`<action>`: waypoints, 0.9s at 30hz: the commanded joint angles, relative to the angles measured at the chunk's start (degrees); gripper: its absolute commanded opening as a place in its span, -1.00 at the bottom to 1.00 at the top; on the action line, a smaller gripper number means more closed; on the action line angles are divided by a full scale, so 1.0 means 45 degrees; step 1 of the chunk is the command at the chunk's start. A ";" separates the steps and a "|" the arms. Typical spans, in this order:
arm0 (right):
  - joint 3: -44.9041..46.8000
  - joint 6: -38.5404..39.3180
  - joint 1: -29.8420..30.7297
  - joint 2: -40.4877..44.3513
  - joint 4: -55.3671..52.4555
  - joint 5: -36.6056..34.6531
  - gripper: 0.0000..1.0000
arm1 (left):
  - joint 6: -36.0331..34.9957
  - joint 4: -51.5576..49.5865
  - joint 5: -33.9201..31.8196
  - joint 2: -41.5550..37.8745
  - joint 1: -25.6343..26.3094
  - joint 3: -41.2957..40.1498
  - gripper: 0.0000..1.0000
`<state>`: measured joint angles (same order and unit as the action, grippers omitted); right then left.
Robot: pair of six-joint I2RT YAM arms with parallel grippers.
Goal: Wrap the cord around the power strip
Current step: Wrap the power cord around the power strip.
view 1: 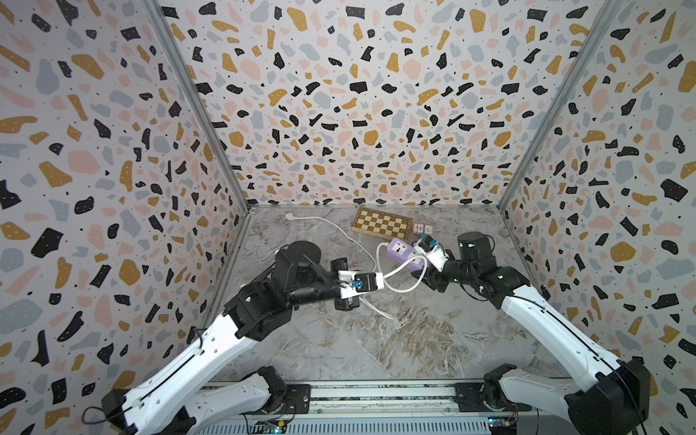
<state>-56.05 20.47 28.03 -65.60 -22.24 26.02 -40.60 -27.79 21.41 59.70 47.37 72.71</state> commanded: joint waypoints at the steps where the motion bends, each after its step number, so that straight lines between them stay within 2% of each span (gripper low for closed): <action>1: 0.0255 0.1190 0.0655 0.0925 0.0034 0.0991 -1.00 | -0.1489 -0.0658 -0.1876 0.1428 -0.0346 0.1457 -1.00; 4: 0.0867 0.1448 0.0966 0.1926 0.0566 0.2379 -1.00 | -0.0846 -0.0576 -0.1556 0.2467 -0.1428 0.2327 -1.00; 8: 0.1557 0.1455 0.1105 0.3089 0.1300 0.3250 -1.00 | 0.0238 0.0312 -0.1036 0.3104 -0.2603 0.2263 -1.00; 13: 0.1981 0.1184 0.1095 0.4143 0.2157 0.4042 -1.00 | 0.1469 0.1067 -0.0827 0.3844 -0.3395 0.1638 -1.00; 17: 0.2082 0.0908 0.1097 0.4474 0.2936 0.4810 -1.00 | 0.1959 0.1590 -0.0684 0.4218 -0.3581 0.1056 -1.00; 19: 0.2162 0.0589 0.1095 0.4790 0.3548 0.4046 -1.00 | 0.2386 0.2164 -0.0708 0.4252 -0.3792 0.0449 -1.00; 24: 0.2461 -0.0081 0.0936 0.5712 0.4862 0.0340 -1.00 | 0.3069 0.3499 -0.1208 0.3805 -0.4013 -0.1623 -1.00; 27: 0.2441 -0.0709 0.0377 0.5915 0.5413 -0.0928 -1.00 | 0.3535 0.3773 -0.1385 0.3375 -0.4007 -0.2778 -1.00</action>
<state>-44.07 20.97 31.48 -40.64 -5.34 30.52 -28.29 -15.97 16.78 77.54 29.67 63.22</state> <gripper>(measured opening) 0.529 0.061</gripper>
